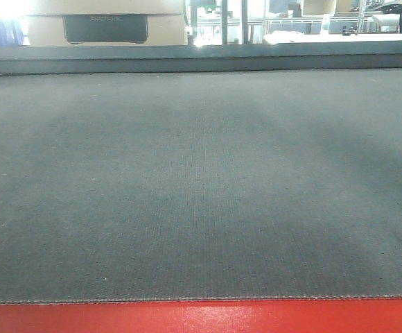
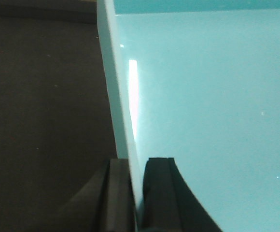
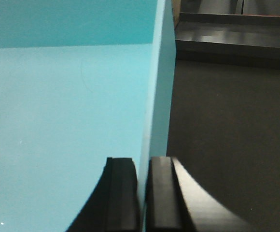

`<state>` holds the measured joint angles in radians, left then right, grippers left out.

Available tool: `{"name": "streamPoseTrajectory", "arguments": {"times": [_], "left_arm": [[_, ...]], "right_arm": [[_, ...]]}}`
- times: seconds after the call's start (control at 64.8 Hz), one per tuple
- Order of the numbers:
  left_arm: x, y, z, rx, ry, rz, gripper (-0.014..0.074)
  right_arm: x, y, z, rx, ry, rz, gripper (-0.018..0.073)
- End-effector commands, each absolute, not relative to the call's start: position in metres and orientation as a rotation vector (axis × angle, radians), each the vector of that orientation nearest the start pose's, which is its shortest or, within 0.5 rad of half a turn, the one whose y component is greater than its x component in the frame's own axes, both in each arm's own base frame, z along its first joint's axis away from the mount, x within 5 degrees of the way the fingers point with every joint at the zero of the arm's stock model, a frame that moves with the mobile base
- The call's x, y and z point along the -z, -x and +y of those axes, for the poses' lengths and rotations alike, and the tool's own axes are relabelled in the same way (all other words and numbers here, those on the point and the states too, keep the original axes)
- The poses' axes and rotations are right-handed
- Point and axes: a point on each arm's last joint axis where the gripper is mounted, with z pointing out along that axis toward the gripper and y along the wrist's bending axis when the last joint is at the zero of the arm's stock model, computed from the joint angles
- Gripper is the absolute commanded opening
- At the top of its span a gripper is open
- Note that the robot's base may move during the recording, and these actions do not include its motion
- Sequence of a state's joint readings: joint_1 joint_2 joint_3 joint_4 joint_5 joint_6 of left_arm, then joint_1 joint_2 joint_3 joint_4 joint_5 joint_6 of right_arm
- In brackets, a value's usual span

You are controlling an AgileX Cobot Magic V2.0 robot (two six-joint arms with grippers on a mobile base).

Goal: Fetch blue bin and place on conveyor start
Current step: 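Lower the bin onto the grey belt and open both grippers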

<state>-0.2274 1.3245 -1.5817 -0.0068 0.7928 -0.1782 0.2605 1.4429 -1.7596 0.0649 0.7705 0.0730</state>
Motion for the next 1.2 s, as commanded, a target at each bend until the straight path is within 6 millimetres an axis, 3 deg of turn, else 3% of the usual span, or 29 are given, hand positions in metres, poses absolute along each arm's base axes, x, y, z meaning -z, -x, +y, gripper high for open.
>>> {"name": "streamPoseTrajectory", "arguments": {"times": [0.0,0.37,0.586,0.771,1.018,1.188], "left_arm": [[-0.481,-0.269,-0.06,0.239,-0.057,1.969,-0.0111],[-0.49,-0.272,-0.061,0.253,-0.055,1.87,-0.0111],[-0.482,-0.27,-0.06,0.245,-0.056,1.959,-0.0111],[-0.447,-0.277,-0.062,0.211,-0.061,2.171,-0.0111],[-0.366,-0.3,-0.067,0.177,-0.073,2.355,-0.0111],[-0.325,-0.306,-0.068,0.162,-0.077,2.434,-0.0111]], "right_arm": [[-0.508,-0.293,0.077,-0.252,0.173,1.847,-0.0152],[-0.51,-0.294,0.077,-0.254,0.17,1.819,-0.0152],[-0.492,-0.285,0.076,-0.232,0.196,2.038,-0.0152],[-0.45,-0.29,0.077,-0.202,0.218,2.261,-0.0152],[-0.362,-0.31,0.082,-0.175,0.226,2.439,-0.0152],[-0.321,-0.319,0.084,-0.164,0.227,2.5,-0.0152]]}}
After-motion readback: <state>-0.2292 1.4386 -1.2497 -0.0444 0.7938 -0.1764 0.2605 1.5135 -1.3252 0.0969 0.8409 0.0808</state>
